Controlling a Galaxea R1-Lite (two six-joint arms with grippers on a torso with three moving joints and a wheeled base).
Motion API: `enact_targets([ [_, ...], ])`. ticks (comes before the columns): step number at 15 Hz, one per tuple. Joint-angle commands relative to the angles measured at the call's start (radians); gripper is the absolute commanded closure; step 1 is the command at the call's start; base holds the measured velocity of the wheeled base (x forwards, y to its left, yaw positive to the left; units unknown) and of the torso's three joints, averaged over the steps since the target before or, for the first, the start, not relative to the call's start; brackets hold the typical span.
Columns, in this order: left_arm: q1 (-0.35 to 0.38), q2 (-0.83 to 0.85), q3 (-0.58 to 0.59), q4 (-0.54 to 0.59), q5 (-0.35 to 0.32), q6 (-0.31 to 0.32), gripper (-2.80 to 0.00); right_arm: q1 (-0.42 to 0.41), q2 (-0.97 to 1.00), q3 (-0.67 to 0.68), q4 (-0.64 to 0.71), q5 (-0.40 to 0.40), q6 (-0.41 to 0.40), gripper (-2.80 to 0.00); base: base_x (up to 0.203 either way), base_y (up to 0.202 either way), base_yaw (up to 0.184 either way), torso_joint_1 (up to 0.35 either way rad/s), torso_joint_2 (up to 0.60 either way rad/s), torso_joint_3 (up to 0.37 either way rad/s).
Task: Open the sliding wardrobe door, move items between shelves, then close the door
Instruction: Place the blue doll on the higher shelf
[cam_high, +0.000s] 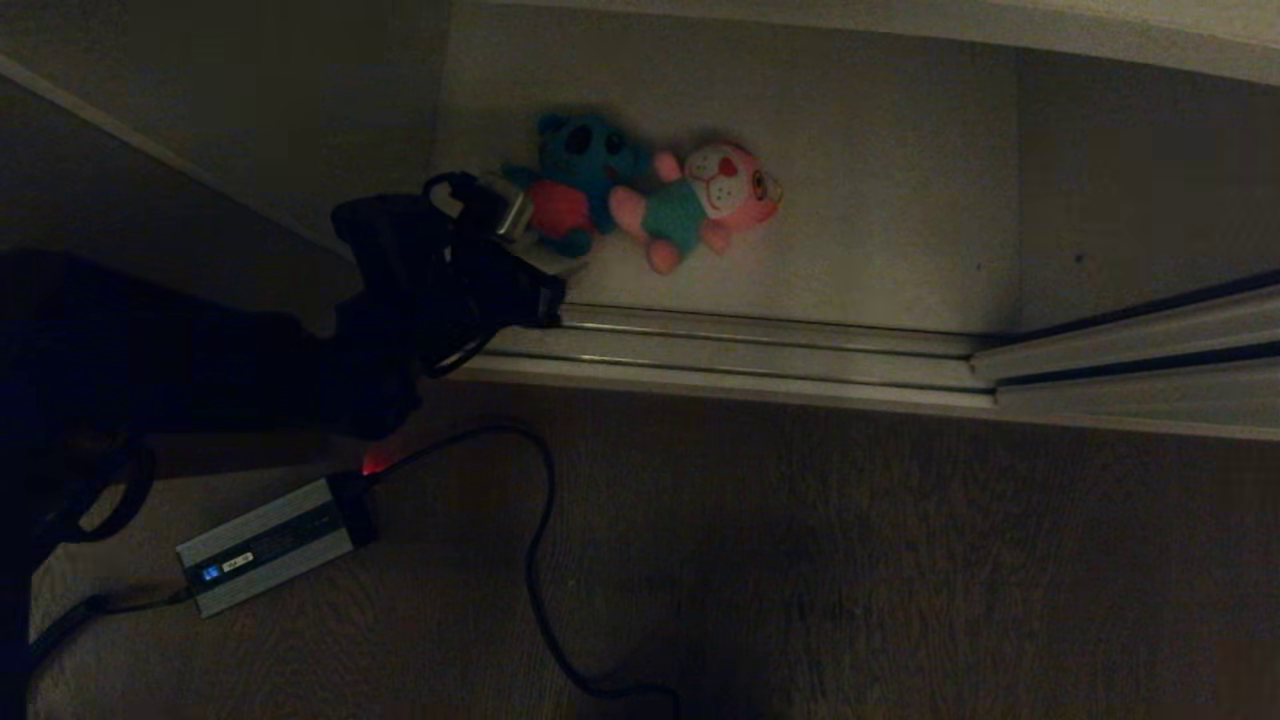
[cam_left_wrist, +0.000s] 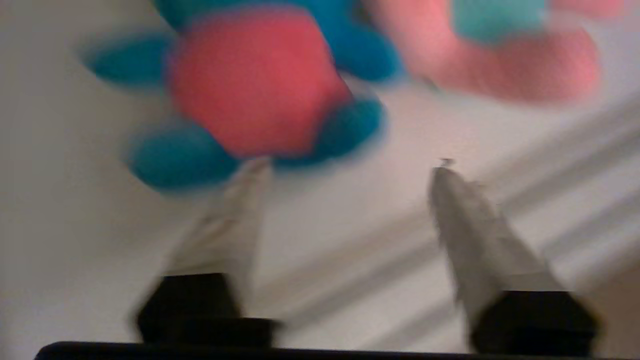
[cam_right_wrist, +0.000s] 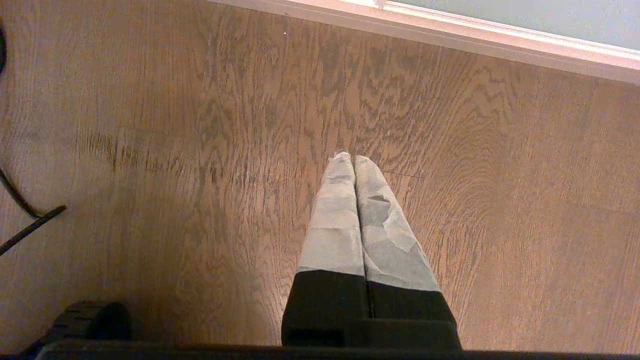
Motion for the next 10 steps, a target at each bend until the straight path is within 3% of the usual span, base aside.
enact_targets([
  [1, 0.002, 0.025, -0.025, -0.076, 0.005, 0.031, 0.00, 0.000, 0.000, 0.003, 0.000, 0.000, 0.000, 0.00, 0.000, 0.000, 0.000, 0.000, 0.00, 0.000],
  [6, 0.002, 0.140, -0.177, -0.068, 0.007, 0.047, 0.00, 0.000, 0.000, 0.003, 0.000, 0.000, 0.000, 0.00, 0.000, 0.000, 0.000, 0.000, 0.00, 0.000],
  [10, -0.006, 0.130, -0.203, -0.050, 0.158, 0.013, 0.00, 0.000, 0.000, 0.003, 0.000, 0.000, 0.000, 0.00, 0.000, 0.000, 0.000, 0.000, 0.00, 0.000],
])
